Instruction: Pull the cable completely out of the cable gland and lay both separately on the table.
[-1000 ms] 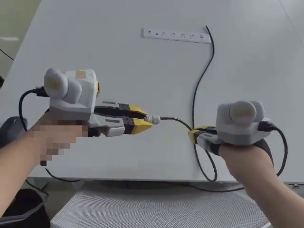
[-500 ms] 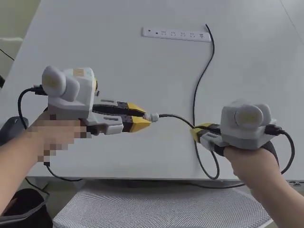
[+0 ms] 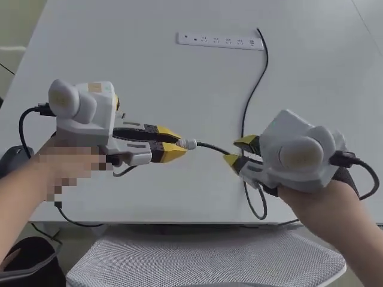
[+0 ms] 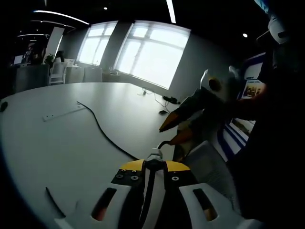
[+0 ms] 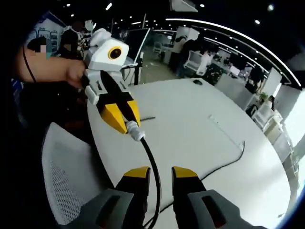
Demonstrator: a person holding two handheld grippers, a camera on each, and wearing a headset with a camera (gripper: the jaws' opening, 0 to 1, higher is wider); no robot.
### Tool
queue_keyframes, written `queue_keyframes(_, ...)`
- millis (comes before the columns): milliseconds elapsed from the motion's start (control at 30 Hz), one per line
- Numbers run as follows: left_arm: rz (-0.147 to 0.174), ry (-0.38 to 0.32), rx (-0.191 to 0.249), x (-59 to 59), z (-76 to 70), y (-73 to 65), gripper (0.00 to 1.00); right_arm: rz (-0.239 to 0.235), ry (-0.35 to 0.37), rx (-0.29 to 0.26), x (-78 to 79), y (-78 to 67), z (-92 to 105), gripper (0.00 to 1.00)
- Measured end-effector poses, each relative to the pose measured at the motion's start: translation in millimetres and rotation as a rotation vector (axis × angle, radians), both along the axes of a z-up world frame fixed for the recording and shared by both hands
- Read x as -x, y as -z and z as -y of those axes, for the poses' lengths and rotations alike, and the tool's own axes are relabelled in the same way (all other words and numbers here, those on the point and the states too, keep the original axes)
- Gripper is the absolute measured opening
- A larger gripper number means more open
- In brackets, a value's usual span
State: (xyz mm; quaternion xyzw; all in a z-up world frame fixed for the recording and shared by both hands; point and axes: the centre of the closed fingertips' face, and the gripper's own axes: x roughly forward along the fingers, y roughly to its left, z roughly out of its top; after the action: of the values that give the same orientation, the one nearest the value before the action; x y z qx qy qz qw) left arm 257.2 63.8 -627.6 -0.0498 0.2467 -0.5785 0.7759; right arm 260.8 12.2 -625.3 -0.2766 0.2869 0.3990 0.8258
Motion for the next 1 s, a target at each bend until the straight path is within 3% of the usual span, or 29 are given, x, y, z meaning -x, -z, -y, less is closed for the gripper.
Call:
queue_keyframes(133,0.000,0.002,0.000,1.0,1.1,-0.5,0.15,0.000,-0.096,0.089,2.8,2.1,-20.6,0.15)
queue_keyframes(367,0.016,0.015,-0.014,3.3,3.6,-2.3,0.15,0.017,-0.159,0.147,0.0,10.3,-35.2,0.11)
queue_keyframes(467,0.018,0.018,-0.016,3.6,3.5,-2.6,0.15,0.000,-0.169,0.164,0.3,14.1,-35.2,0.09)
queue_keyframes(667,0.033,0.022,-0.028,3.0,3.0,-1.9,0.15,-0.002,-0.165,0.161,-0.2,14.2,-35.8,0.02)
queue_keyframes(733,0.039,0.027,-0.039,4.2,2.9,-0.3,0.15,-0.031,-0.135,0.134,0.9,16.4,-35.3,0.01)
queue_keyframes(867,0.049,0.032,-0.046,5.7,3.8,0.6,0.15,-0.039,-0.117,0.116,2.6,17.7,-33.8,0.01)
queue_keyframes(1000,0.058,0.026,-0.045,4.6,4.1,-0.5,0.15,-0.045,-0.049,0.085,0.3,17.8,-27.6,0.00)
